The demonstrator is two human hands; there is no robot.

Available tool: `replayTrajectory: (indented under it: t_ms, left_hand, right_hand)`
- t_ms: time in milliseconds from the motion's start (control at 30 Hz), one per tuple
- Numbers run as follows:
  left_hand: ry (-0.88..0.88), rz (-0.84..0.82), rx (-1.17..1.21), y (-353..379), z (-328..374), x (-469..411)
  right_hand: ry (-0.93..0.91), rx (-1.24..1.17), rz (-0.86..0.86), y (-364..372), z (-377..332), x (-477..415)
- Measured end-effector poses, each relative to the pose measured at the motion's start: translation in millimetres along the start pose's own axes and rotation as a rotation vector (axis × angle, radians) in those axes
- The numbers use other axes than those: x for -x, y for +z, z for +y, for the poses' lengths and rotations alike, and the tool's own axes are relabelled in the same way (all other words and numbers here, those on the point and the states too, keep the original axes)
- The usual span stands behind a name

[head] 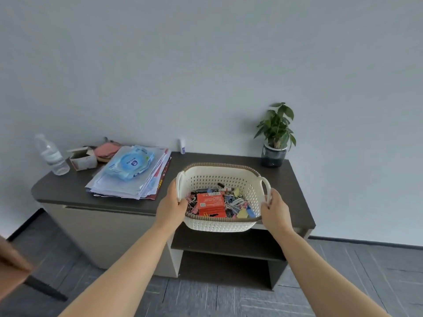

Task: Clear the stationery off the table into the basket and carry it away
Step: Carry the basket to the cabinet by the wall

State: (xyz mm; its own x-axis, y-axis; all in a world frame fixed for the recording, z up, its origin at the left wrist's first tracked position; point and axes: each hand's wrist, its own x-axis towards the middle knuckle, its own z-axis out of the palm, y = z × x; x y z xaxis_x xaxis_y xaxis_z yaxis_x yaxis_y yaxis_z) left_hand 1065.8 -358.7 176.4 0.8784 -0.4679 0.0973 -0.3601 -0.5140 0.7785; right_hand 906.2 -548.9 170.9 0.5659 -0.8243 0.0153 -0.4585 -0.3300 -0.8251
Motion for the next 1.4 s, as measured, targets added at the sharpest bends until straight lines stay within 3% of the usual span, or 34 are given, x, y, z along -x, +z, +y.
replayTrajectory:
  t_ms: [367, 600, 867, 1400]
  left_hand:
    - [-0.077, 0.108, 0.053, 61, 10, -139]
    - [-0.114, -0.046, 0.070, 95, -12, -229]
    - [-0.131, -0.284, 0.141, 137, -33, -328]
    - [-0.133, -0.363, 0.118, 153, -27, -380]
  right_hand:
    - [-0.005, 0.021, -0.131, 32, 0, -168]
    - [0.123, 0.090, -0.189, 71, 10, -239]
    - [0.281, 0.124, -0.134, 102, 13, -317]
    - [0.313, 0.193, -0.083, 117, 4, -369]
